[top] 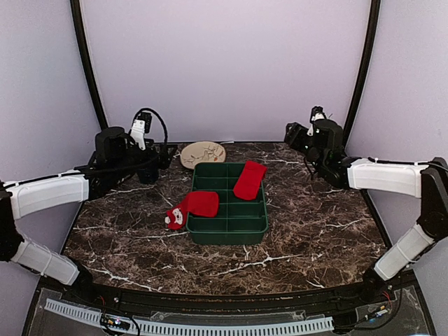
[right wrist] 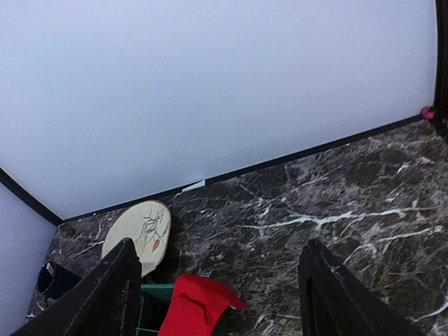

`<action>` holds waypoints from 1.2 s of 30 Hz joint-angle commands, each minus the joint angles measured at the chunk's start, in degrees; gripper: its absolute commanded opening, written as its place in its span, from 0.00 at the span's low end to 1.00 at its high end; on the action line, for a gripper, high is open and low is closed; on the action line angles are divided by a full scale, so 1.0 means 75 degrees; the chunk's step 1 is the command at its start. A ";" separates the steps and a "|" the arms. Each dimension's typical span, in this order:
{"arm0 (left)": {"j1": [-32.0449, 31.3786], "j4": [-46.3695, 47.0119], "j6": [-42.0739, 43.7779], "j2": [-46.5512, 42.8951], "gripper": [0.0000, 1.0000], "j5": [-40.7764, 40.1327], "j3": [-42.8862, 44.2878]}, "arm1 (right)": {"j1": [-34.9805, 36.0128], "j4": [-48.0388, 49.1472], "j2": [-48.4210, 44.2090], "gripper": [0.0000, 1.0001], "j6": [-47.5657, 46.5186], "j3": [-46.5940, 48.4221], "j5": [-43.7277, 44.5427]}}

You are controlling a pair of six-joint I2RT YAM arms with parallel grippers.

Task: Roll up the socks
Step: Pick up the sock from the storage box.

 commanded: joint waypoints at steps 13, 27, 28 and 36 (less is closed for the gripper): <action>-0.0966 -0.1531 -0.0058 0.1902 0.95 -0.0327 0.1566 | -0.0297 -0.0068 0.2214 0.66 0.4523 0.0751 -0.2867; -0.1110 -0.2460 -0.0052 0.3136 0.92 -0.0402 0.2488 | -0.0495 0.0471 0.3230 0.63 0.5761 0.0944 -0.3969; -0.1108 -0.2512 -0.0055 0.3189 0.92 -0.0410 0.2544 | -0.0500 0.0519 0.3273 0.63 0.5832 0.0957 -0.4047; -0.1104 -0.2981 -0.0102 0.3677 0.91 -0.0429 0.2975 | -0.0501 0.0539 0.3454 0.62 0.5951 0.1053 -0.4340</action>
